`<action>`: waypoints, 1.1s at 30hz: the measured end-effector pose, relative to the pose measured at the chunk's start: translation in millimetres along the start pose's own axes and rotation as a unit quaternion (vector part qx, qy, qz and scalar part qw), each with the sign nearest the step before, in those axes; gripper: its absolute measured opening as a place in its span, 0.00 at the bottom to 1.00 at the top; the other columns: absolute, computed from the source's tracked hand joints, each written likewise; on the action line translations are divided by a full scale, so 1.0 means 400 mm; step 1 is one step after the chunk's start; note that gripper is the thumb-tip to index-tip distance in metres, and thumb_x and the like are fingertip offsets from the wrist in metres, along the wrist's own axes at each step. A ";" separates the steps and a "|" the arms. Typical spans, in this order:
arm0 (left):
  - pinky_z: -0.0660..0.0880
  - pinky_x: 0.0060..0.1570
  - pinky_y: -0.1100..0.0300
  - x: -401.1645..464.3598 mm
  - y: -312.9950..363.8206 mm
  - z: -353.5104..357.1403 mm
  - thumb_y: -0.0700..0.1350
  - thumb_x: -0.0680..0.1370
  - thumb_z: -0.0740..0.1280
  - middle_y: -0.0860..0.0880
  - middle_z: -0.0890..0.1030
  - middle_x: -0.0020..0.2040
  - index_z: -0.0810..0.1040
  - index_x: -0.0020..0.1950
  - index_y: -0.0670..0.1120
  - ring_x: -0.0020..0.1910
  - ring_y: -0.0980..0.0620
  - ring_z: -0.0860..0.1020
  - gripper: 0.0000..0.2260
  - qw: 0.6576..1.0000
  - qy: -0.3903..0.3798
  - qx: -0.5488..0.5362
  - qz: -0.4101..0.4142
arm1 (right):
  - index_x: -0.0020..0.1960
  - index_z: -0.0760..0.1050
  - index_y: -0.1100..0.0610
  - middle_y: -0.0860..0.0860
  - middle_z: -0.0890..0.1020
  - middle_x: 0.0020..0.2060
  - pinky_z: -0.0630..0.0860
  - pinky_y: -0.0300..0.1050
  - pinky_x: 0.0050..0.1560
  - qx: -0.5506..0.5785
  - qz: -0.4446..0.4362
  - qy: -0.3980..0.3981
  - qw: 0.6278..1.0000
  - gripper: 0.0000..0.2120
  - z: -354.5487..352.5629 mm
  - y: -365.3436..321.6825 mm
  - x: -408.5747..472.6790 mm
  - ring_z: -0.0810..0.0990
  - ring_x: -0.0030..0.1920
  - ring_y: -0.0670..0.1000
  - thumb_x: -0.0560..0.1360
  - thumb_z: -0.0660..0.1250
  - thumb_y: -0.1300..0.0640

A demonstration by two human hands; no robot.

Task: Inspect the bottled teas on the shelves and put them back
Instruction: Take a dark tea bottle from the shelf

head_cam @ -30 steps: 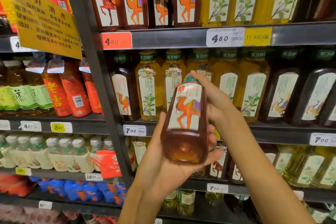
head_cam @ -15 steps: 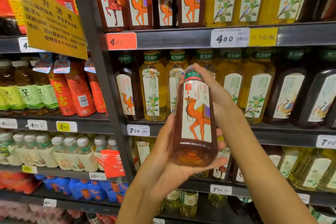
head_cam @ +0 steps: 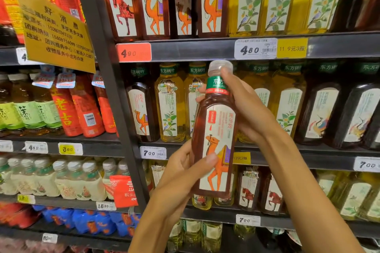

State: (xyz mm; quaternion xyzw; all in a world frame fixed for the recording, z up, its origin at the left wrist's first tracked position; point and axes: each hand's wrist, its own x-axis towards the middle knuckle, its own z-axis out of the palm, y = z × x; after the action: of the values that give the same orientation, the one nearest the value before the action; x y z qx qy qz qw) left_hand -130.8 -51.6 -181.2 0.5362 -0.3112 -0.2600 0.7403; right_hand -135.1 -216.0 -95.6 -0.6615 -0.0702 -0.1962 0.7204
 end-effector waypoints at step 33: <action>0.76 0.57 0.62 0.029 -0.039 -0.074 0.48 0.60 0.81 0.57 0.80 0.59 0.75 0.62 0.64 0.61 0.57 0.77 0.33 0.974 0.059 0.198 0.090 | 0.57 0.71 0.53 0.52 0.80 0.43 0.76 0.48 0.51 -0.039 -0.231 -0.124 0.964 0.16 0.020 -0.014 -0.089 0.80 0.46 0.54 0.71 0.69 0.58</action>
State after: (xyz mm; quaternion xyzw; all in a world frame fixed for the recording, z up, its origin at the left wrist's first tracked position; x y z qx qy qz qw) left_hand -101.8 -45.9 -200.9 0.6560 -0.3591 -0.0933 0.6572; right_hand -168.4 -201.7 -102.3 -0.6739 -0.3021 -0.2764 0.6150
